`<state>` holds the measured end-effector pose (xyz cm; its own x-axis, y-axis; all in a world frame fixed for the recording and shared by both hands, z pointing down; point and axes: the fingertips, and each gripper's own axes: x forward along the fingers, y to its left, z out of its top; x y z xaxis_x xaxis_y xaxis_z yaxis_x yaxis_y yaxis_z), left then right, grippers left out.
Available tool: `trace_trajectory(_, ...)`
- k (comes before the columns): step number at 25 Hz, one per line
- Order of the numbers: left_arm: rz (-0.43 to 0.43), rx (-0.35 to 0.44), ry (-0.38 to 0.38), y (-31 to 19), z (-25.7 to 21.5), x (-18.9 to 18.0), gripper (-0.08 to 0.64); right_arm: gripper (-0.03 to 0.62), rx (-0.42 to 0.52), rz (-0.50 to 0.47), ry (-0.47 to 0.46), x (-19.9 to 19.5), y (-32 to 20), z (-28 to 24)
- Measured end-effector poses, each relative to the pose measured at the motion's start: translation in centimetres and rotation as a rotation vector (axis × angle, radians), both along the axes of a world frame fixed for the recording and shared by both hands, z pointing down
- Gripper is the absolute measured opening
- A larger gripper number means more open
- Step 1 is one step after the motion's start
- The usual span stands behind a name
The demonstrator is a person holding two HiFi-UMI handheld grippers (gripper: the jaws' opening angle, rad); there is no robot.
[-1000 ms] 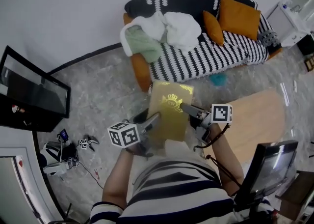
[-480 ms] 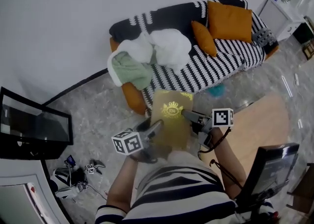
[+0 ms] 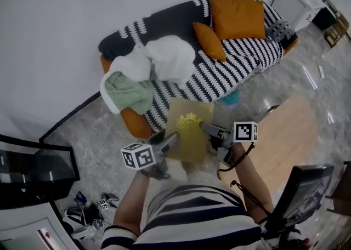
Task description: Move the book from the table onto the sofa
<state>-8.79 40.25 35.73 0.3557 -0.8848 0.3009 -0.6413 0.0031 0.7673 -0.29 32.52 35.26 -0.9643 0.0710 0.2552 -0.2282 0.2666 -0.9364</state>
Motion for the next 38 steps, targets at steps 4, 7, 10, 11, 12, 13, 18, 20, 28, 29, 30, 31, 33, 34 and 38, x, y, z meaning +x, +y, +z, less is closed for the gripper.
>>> trace_trajectory(4,0.082,-0.014,0.019,-3.7,0.9,-0.4,0.282,0.232,-0.015,0.081,0.022,0.3,-3.0,1.0)
trace_trajectory(7,0.146,-0.020,0.023,-6.4,0.9,-1.2,0.282,0.232,-0.005,0.133,0.035,0.0,-5.3,1.2)
trace_trajectory(10,0.179,-0.020,0.035,-9.0,1.1,-2.5,0.281,0.232,-0.008,0.175,0.051,-0.9,-7.6,1.5)
trace_trajectory(11,0.186,-0.024,0.041,-9.7,1.4,-3.0,0.281,0.232,-0.007,0.186,0.065,-1.3,-8.2,1.8)
trace_trajectory(12,0.195,-0.029,0.046,-10.2,1.7,-3.5,0.281,0.232,-0.008,0.195,0.073,-1.7,-8.7,2.1)
trace_trajectory(13,0.206,-0.035,0.049,-10.7,2.0,-3.9,0.281,0.232,-0.012,0.203,0.072,-2.1,-9.1,2.3)
trace_trajectory(18,0.258,-0.054,0.051,-13.5,2.9,-5.7,0.281,0.232,-0.039,0.260,0.073,-3.5,-11.3,3.3)
trace_trajectory(20,0.280,-0.060,0.055,-14.4,3.3,-5.9,0.279,0.232,-0.045,0.281,0.082,-3.6,-11.9,3.8)
trace_trajectory(28,0.363,-0.056,0.049,-18.1,3.7,-6.6,0.279,0.232,-0.056,0.374,0.070,-3.9,-14.6,4.1)
trace_trajectory(29,0.367,-0.057,0.053,-18.4,3.8,-6.4,0.279,0.232,-0.061,0.377,0.061,-3.8,-14.8,4.1)
trace_trajectory(30,0.372,-0.059,0.056,-18.6,3.9,-6.3,0.279,0.232,-0.059,0.379,0.063,-3.7,-15.0,4.2)
trace_trajectory(31,0.377,-0.061,0.058,-18.8,4.0,-6.2,0.279,0.232,-0.053,0.381,0.073,-3.6,-15.3,4.3)
trace_trajectory(33,0.381,-0.065,0.060,-19.5,4.1,-6.3,0.279,0.232,-0.064,0.391,0.078,-3.6,-15.9,4.4)
trace_trajectory(34,0.381,-0.066,0.062,-19.9,4.2,-6.2,0.279,0.232,-0.069,0.395,0.079,-3.6,-16.2,4.4)
trace_trajectory(38,0.378,-0.084,0.061,-21.8,4.8,-6.2,0.279,0.232,-0.062,0.381,0.086,-3.4,-18.3,5.3)
